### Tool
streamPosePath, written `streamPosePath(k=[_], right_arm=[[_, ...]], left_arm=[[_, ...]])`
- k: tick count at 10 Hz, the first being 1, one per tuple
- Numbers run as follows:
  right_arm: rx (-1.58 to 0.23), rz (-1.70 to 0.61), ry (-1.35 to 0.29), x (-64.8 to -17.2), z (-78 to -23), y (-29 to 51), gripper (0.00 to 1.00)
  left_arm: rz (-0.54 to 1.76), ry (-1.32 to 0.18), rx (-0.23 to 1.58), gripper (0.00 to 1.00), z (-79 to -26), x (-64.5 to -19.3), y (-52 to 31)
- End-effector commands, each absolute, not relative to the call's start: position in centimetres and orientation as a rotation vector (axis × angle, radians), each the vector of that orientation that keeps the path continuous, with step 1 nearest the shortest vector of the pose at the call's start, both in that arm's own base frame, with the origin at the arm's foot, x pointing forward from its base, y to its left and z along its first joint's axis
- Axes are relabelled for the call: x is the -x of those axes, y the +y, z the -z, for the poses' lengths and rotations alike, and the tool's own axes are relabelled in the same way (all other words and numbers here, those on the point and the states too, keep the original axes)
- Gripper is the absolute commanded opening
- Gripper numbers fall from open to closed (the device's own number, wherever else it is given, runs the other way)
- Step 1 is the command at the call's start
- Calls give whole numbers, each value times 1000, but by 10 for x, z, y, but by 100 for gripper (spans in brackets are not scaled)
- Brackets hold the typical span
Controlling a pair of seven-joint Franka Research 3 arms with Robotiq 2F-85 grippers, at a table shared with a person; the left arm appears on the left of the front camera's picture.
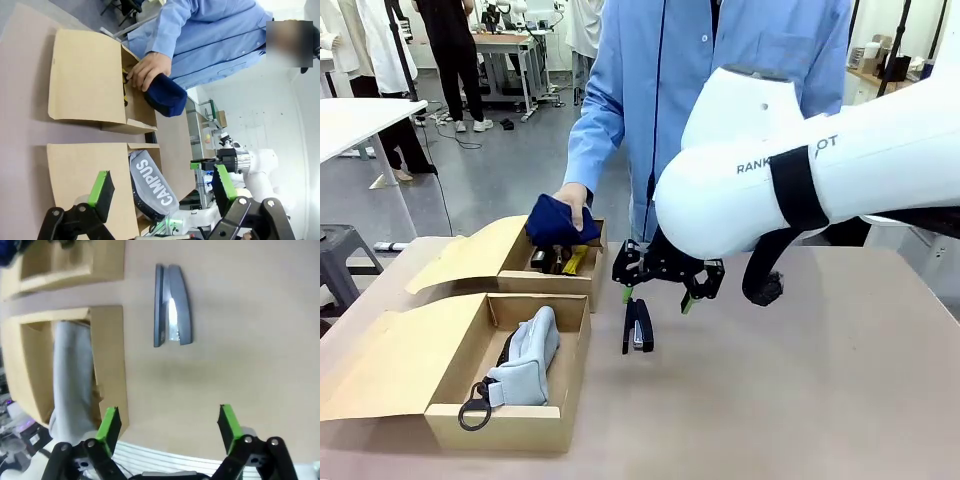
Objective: Place items inside the box.
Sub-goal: Pick up a Pencil pouch or Stapler and place it inside the Mailer Box closest to the robot.
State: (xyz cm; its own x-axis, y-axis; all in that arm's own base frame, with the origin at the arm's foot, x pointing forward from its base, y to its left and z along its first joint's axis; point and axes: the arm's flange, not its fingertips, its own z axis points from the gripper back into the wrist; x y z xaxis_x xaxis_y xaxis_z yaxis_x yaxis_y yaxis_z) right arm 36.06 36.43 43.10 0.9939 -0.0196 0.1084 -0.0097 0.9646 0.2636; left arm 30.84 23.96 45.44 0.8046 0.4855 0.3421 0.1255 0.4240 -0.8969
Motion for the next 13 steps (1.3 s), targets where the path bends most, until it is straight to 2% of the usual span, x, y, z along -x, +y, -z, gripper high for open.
streamPosePath(k=[1, 3, 4, 6, 8, 10, 13], right_arm=[[-295, 54, -90, -352, -450, 339, 100], [-273, 23, -105, -362, -436, 357, 100], [-104, -8, -129, -365, -432, 388, 100], [-27, 52, -123, -393, -420, 425, 100], [10, 17, -87, -415, -390, 445, 100], [-27, 43, -29, -434, -357, 449, 100], [-12, 59, -45, -443, -341, 446, 100]], left_arm=[[-230, -654, 1142, 100, -456, -309, 239], [-230, -654, 1142, 100, -456, -309, 239], [-230, -654, 1142, 100, -456, -309, 239], [-230, -654, 1142, 100, -456, -309, 239], [-230, -654, 1142, 100, -456, -309, 239], [-230, -654, 1142, 100, -456, -309, 239], [-230, -654, 1142, 100, -456, -309, 239]])
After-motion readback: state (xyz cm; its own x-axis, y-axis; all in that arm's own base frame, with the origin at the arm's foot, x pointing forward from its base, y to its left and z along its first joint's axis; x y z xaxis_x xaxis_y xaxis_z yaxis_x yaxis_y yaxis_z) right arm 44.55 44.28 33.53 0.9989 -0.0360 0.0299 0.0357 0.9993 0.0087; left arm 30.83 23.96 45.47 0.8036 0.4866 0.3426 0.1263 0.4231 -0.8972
